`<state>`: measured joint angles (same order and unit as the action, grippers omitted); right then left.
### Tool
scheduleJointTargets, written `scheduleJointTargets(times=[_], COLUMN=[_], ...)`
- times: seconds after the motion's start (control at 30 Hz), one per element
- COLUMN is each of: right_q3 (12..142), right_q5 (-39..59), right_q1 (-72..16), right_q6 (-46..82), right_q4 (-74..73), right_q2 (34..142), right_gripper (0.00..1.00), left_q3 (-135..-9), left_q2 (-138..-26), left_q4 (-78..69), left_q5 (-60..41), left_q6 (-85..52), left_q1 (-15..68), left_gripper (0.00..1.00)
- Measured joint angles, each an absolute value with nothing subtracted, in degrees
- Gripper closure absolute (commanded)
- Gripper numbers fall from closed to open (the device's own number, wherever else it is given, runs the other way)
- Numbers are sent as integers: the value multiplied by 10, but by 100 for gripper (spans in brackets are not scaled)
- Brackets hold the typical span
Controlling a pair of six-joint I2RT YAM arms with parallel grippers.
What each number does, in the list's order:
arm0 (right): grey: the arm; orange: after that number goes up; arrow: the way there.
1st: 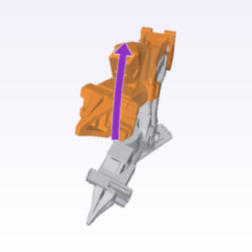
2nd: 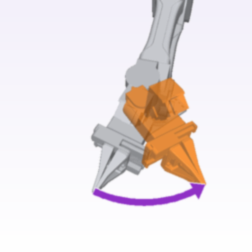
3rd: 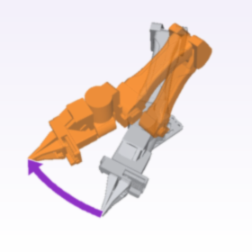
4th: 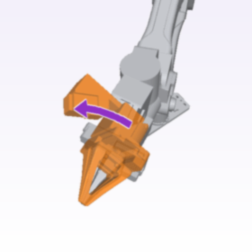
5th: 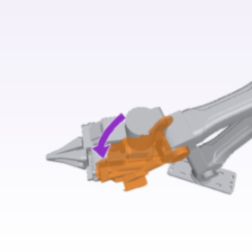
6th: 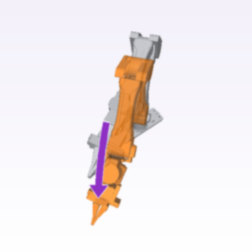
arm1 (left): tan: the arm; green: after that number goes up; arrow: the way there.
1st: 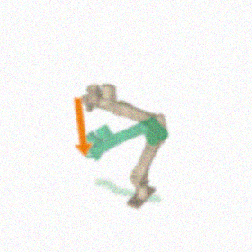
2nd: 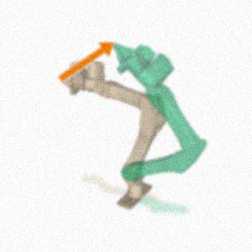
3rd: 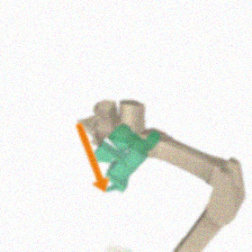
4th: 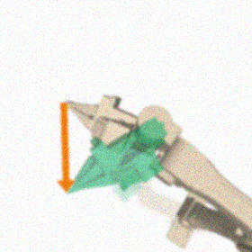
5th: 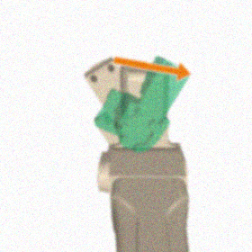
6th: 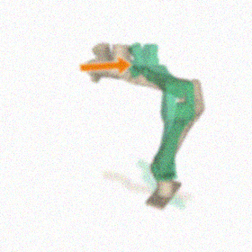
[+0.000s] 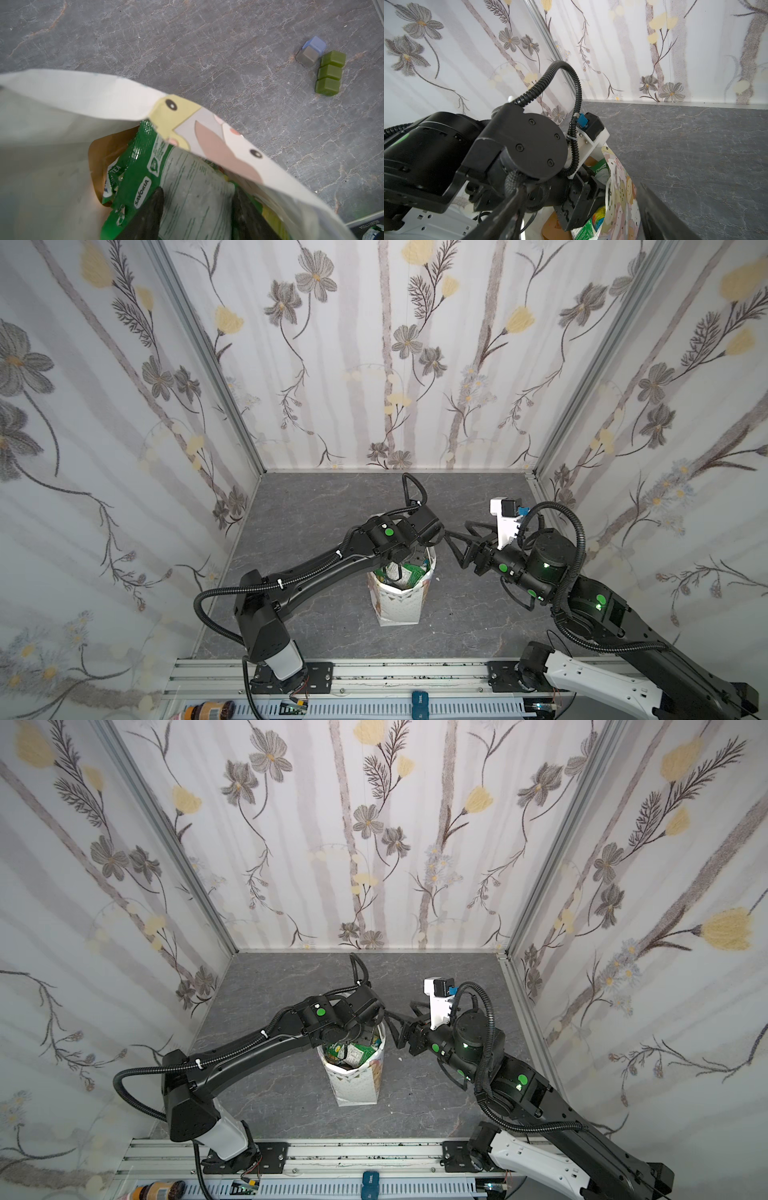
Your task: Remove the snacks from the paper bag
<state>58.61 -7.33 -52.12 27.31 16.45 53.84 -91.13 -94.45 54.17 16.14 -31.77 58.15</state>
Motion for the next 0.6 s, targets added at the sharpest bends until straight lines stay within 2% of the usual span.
scheduleJointTargets(times=[0.37, 0.6], right_q3=[593, 597], right_q5=[-72, -65], right_q1=[-521, -522], right_q6=[274, 276], right_q4=[178, 177], right_q2=[540, 538], right_gripper=[17, 16], left_q3=[-877, -872], left_q2=[-927, -900], left_q4=[512, 512], left_q5=[162, 162], left_q6=[-326, -326], left_q1=[580, 579], left_gripper=[100, 100])
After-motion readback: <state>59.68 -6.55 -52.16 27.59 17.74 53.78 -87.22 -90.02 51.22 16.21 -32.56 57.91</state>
